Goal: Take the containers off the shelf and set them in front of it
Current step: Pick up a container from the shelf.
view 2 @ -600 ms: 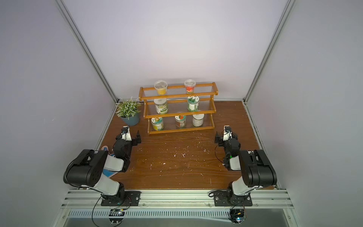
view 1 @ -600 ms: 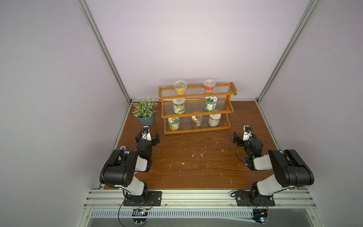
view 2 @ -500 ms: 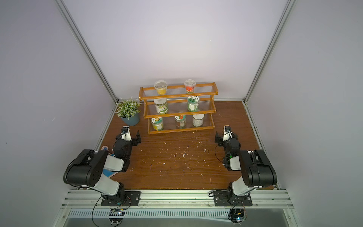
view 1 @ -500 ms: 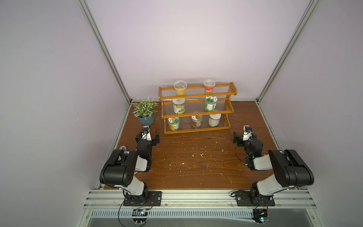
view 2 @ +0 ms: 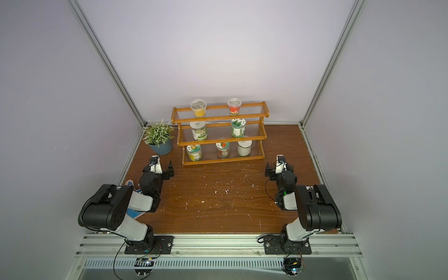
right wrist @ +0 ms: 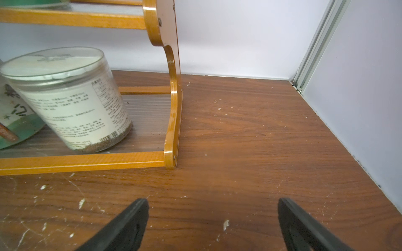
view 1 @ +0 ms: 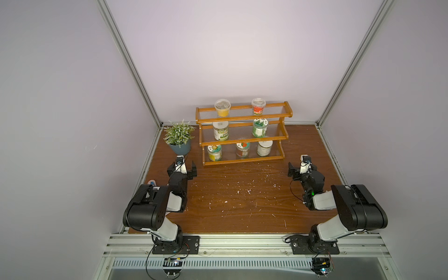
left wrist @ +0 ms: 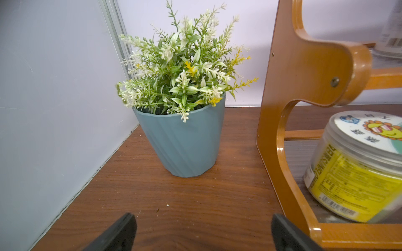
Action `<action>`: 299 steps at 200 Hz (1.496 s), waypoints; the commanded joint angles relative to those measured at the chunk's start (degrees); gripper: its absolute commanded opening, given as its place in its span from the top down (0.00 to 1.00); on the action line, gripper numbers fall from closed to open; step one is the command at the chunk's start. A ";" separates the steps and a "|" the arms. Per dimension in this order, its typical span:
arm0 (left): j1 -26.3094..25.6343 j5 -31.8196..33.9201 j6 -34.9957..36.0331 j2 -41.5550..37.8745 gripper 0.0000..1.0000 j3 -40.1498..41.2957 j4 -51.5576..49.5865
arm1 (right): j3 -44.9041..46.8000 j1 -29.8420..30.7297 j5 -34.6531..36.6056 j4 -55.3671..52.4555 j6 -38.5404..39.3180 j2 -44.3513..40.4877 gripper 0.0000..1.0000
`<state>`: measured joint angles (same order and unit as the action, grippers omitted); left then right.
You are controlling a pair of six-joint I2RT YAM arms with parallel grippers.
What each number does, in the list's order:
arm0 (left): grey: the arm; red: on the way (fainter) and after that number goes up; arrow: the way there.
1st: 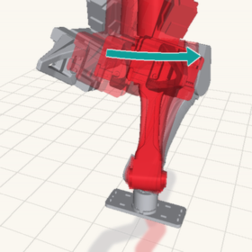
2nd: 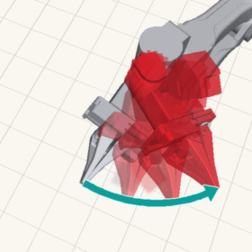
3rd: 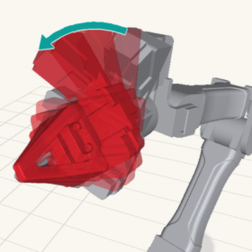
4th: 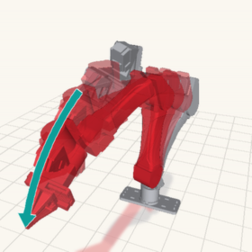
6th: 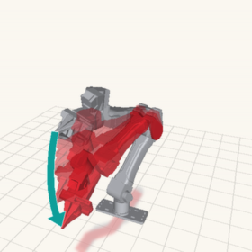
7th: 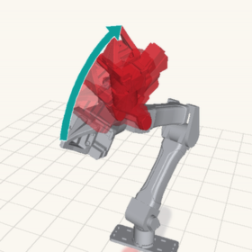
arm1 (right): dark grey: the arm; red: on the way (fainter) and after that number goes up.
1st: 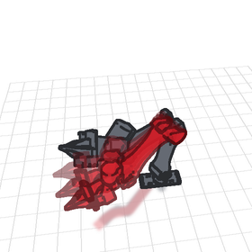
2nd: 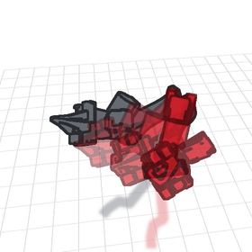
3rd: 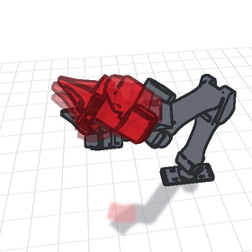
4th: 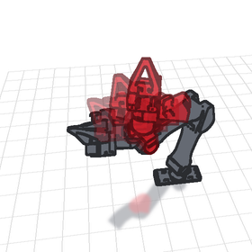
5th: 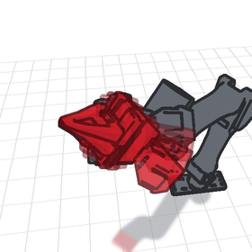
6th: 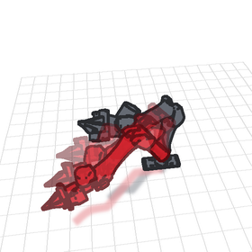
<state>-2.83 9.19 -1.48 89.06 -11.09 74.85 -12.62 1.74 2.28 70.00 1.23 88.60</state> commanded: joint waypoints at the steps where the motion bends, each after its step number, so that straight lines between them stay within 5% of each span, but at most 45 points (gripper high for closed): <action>1: 0.98 0.12 -0.06 -2.47 0.00 0.57 1.56 | -0.76 -0.33 -0.81 2.08 -0.75 -1.40 0.01; 47: -0.05 5.82 -1.07 -19.18 0.00 4.59 -3.54 | -5.43 -0.22 -1.00 -15.04 -1.27 -14.25 0.01; 84: -4.25 11.19 -5.47 -33.77 0.00 -1.94 -28.91 | -12.02 0.15 -9.74 -30.19 -6.00 -23.91 0.01; 117: -8.61 4.68 -14.28 -39.48 0.00 -11.43 -48.76 | -21.35 0.89 -23.97 -42.25 -10.12 -26.55 0.01; 158: -9.51 -16.49 -22.53 -33.40 0.00 -23.47 -55.64 | -32.86 4.88 -36.55 -59.17 -8.00 -24.94 0.01; 191: -11.18 -24.77 -20.91 -27.46 0.00 -34.02 -57.12 | -40.33 10.34 -41.22 -70.30 -4.20 -22.59 0.01; 299: -13.06 -27.84 -5.73 -3.75 0.00 -68.78 -70.02 | -44.75 13.64 -38.08 -75.24 -1.76 -19.80 0.01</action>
<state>-14.98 -18.00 -13.32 81.34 -73.34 10.61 -55.07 15.31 -36.18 -5.28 -1.74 68.12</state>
